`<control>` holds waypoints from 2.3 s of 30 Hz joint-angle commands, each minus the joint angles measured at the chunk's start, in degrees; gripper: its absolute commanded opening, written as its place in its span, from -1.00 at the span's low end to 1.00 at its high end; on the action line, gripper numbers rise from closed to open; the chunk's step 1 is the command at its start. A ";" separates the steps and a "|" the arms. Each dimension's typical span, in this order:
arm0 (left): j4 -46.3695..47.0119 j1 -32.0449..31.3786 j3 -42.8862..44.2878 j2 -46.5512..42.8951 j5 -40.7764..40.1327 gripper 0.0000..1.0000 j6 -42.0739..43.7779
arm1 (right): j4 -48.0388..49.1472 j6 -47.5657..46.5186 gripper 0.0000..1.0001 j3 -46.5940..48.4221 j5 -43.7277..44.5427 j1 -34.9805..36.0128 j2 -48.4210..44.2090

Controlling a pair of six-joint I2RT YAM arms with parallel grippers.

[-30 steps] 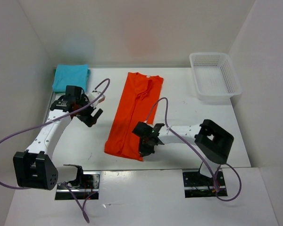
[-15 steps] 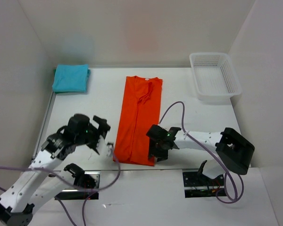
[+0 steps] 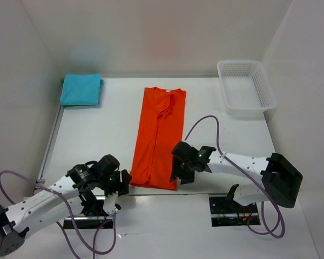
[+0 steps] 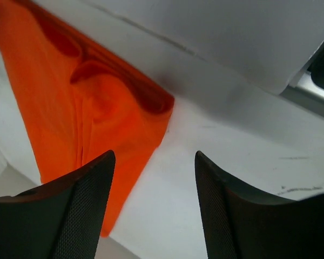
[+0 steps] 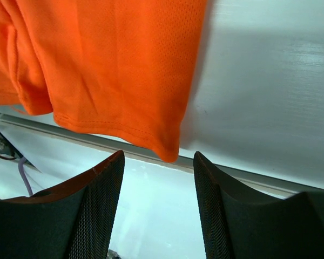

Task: Fold and stack the t-shirts
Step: Rotate the tshirt 90 degrees, then grab the bottom of the folded rectangular tshirt with both arms, then fold the folded rectangular tshirt in 1/3 of the way

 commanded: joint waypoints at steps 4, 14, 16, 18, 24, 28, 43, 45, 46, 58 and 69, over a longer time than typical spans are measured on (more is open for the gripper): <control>8.94 -3.98 -1.54 9.02 4.03 0.31 4.60 | 0.80 0.49 0.19 -0.01 -1.90 -0.40 1.79; 13.69 -4.60 3.82 29.69 0.08 0.28 1.44 | 1.33 -0.04 0.19 -0.02 -3.05 -0.40 3.55; 15.01 -4.60 3.82 30.83 -0.45 0.25 -0.49 | 1.33 -0.04 0.19 -0.02 -3.05 -0.40 3.55; 14.49 -4.60 4.61 31.37 0.16 0.16 -1.20 | 1.85 -0.04 0.19 -0.54 -3.57 -0.40 3.55; 14.48 -4.60 4.09 29.00 2.98 -0.62 -0.68 | 1.86 -0.04 0.19 -1.07 -4.62 -0.40 4.25; 13.96 -5.21 4.09 26.63 4.73 -0.62 -0.68 | 2.47 -0.56 0.19 -1.60 -5.24 -0.40 6.44; 17.91 -5.21 10.14 28.28 8.07 -0.75 -14.37 | -0.50 -1.70 -1.00 2.61 -4.02 -1.71 8.30; 17.91 -4.52 13.38 29.43 8.07 -0.75 -17.97 | -2.61 -3.28 -1.00 4.72 -3.31 -4.42 7.25; 17.91 -3.73 13.92 30.13 8.07 -0.75 -17.99 | -2.63 -5.03 -1.00 6.30 -3.31 -5.75 6.46; 31.43 12.96 27.28 41.89 6.93 -0.82 -26.86 | -6.41 -25.51 -1.00 25.90 -5.24 -27.37 16.19; 43.48 19.22 36.34 57.72 5.88 -0.82 -26.25 | -5.88 -35.01 -1.00 44.97 -9.46 -37.65 34.30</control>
